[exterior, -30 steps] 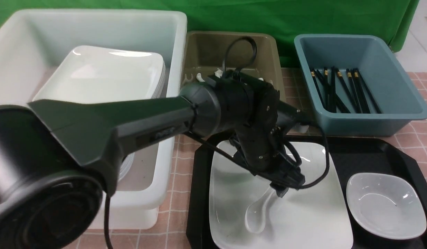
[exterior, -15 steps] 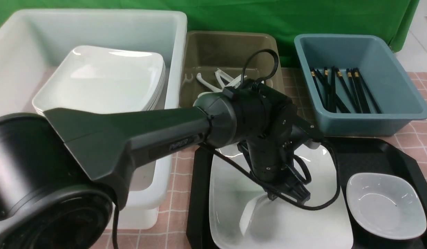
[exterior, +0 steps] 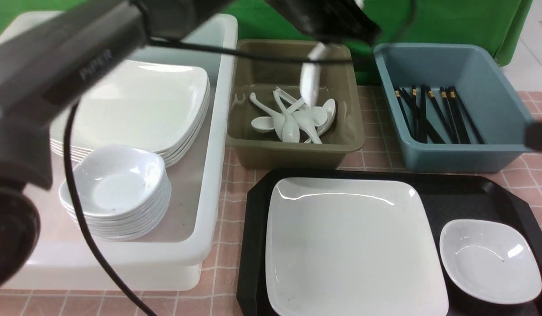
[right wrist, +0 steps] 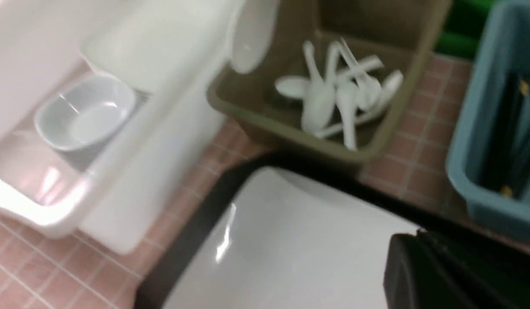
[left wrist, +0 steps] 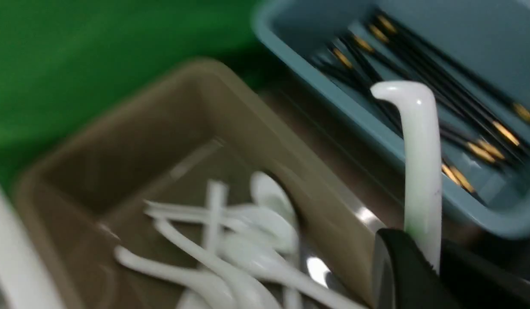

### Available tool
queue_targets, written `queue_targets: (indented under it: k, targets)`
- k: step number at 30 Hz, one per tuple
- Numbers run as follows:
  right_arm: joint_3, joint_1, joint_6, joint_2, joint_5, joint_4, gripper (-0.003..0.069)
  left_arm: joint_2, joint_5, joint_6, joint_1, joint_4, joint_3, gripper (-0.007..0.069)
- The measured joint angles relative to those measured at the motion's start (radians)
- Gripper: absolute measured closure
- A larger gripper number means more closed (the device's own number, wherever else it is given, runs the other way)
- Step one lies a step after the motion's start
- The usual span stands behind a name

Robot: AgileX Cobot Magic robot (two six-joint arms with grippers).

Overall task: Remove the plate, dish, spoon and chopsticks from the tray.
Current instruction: Use the left arm to put the soup spoon into the small storage box in the middle

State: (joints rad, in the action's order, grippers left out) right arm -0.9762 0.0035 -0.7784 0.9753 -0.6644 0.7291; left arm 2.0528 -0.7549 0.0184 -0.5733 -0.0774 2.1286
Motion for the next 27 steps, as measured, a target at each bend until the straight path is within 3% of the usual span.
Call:
queue_targets:
  k: [3,10,16,17,20,21,22,23,25,27]
  targets:
    - [-0.029,0.000,-0.118,0.089,0.028,0.132,0.0629,0.042,0.086,0.000,0.056,0.033,0.000,0.0598]
    - [-0.102,0.000,-0.155,0.220,0.046,0.170,0.0629,0.147,0.169,0.000,0.096,0.044,0.000,0.0579]
    - [-0.122,0.000,-0.113,0.219,0.012,0.114,0.0629,0.203,0.176,-0.018,0.099,0.003,-0.001,0.0344]
    - [-0.122,0.000,-0.113,0.219,0.012,0.107,0.0629,0.203,0.173,-0.024,0.099,0.003,-0.001,0.0344]
    - [-0.124,0.000,-0.023,0.202,-0.035,-0.092,0.0629,0.166,0.074,-0.044,0.099,0.013,-0.001,0.0207]
    - [-0.124,0.000,-0.016,0.202,-0.041,-0.092,0.0629,0.166,0.074,-0.045,0.099,0.013,-0.001,0.0204]
    - [-0.124,0.000,0.024,0.202,-0.074,-0.176,0.0629,0.146,0.024,-0.050,0.099,0.030,-0.001,0.0200]
    - [-0.120,0.000,0.064,0.210,-0.141,-0.276,0.0629,0.095,-0.095,-0.056,0.099,0.077,-0.001,0.0237]
    - [-0.111,0.000,0.077,0.219,-0.179,-0.308,0.0629,0.065,-0.160,-0.049,0.099,0.118,-0.001,0.0295]
    - [-0.084,0.002,0.088,0.242,-0.222,-0.344,0.0624,-0.007,-0.305,0.004,0.099,0.203,-0.001,0.0470]
